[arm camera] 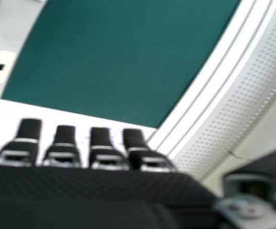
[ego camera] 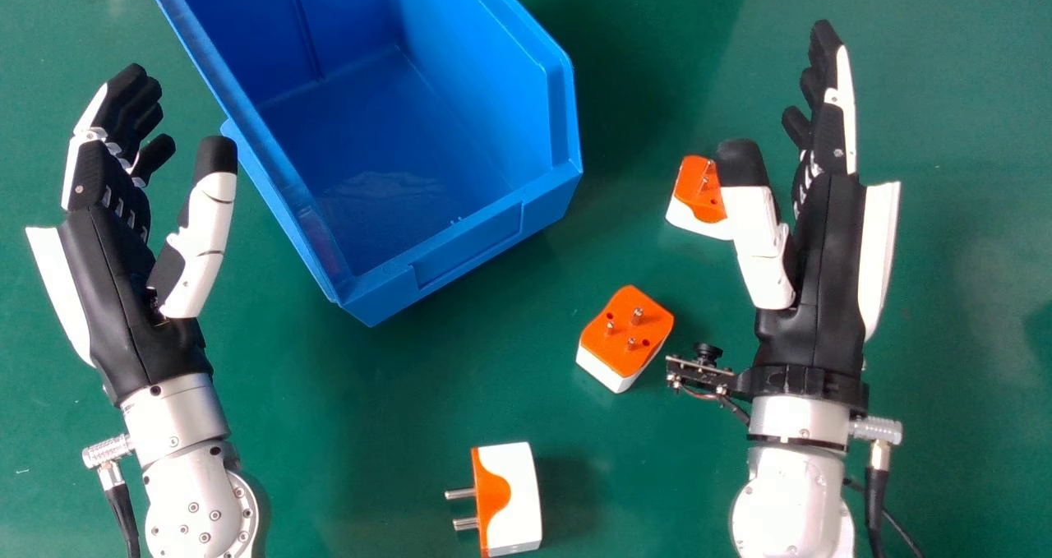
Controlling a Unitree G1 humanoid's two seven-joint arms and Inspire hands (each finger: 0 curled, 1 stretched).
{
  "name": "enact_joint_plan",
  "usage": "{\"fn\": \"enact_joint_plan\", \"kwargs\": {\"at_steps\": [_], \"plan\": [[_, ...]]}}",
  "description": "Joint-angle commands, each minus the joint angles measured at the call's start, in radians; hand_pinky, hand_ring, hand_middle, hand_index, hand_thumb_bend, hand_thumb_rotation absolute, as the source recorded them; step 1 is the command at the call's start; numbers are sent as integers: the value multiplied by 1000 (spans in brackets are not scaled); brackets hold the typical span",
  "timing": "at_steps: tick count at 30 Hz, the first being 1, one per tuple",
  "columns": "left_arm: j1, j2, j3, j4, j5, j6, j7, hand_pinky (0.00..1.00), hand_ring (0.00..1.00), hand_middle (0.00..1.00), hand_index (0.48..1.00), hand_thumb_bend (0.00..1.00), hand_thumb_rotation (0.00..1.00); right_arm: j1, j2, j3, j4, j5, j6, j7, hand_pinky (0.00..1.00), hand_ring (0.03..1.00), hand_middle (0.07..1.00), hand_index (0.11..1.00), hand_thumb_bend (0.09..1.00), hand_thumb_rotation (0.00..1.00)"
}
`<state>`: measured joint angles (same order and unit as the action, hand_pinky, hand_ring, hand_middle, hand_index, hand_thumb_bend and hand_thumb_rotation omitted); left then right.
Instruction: Pick all objects and put in blue box
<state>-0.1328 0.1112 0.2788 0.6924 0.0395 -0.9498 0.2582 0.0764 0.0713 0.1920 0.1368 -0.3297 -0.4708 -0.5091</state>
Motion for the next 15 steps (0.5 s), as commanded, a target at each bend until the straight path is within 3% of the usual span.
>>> {"fn": "enact_joint_plan", "kwargs": {"at_steps": [1,7,12,15], "plan": [[4,11,-1,-6,6,-23,-4,792,829,820,785,711,495,2,33,-1,-23,-12,-23,-10,911,960,957,933,658,937],[8,8,-1,-12,-1,-16,-10,792,828,820,785,710,491,2,31,0,-21,-7,-24,-4,908,958,957,932,657,938],[7,10,1,-9,9,-19,-3,791,827,819,783,715,493,4,35,0,-25,-3,-23,-3,916,959,958,934,660,938],[9,8,1,-11,4,-19,-7,789,825,817,781,716,495,5,34,0,-26,-3,-20,-2,918,959,958,934,659,934]]}}
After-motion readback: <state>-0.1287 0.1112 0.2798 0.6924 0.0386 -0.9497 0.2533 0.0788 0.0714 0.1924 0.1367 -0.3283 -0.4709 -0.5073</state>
